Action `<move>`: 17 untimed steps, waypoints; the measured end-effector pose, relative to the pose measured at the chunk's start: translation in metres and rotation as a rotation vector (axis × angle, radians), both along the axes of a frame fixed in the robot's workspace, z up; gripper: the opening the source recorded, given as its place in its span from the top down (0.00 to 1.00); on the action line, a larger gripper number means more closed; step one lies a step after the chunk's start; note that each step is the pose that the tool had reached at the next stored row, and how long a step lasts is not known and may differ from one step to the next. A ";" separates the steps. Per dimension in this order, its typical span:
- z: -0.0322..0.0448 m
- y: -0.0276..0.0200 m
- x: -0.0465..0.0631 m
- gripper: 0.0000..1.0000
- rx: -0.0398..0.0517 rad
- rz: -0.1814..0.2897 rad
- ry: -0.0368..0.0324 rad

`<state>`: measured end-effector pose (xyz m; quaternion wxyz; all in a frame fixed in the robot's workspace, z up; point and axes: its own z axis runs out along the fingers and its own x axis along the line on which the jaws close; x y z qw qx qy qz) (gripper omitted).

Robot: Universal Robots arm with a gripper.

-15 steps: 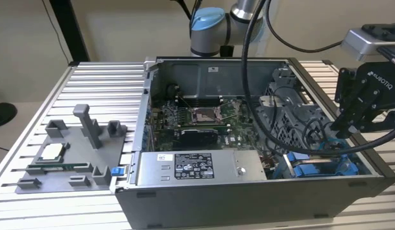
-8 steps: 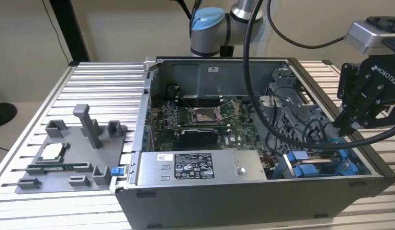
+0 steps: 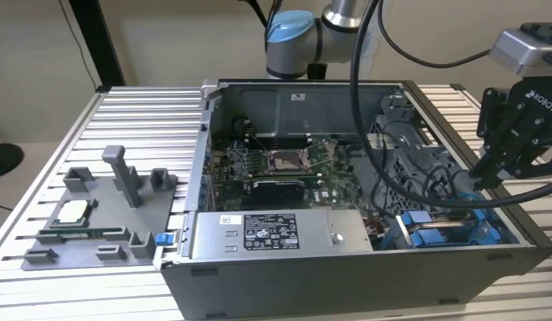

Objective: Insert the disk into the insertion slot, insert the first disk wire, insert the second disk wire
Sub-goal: 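Insert the second disk wire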

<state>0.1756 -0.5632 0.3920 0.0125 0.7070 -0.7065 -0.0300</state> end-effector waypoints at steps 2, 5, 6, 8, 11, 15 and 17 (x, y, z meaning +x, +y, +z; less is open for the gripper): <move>0.0000 0.0000 0.004 1.00 -0.0001 0.000 0.0004; 0.0000 0.0000 0.010 1.00 0.0001 0.001 0.0009; 0.0000 0.0000 0.012 1.00 -0.0001 0.001 0.0011; 0.0000 0.0000 0.015 1.00 -0.0001 0.001 0.0012; 0.0000 0.0000 0.017 1.00 -0.0001 0.002 0.0012; 0.0000 0.0000 0.017 1.00 0.0001 0.003 0.0012; 0.0000 0.0000 0.017 1.00 0.0000 0.003 0.0012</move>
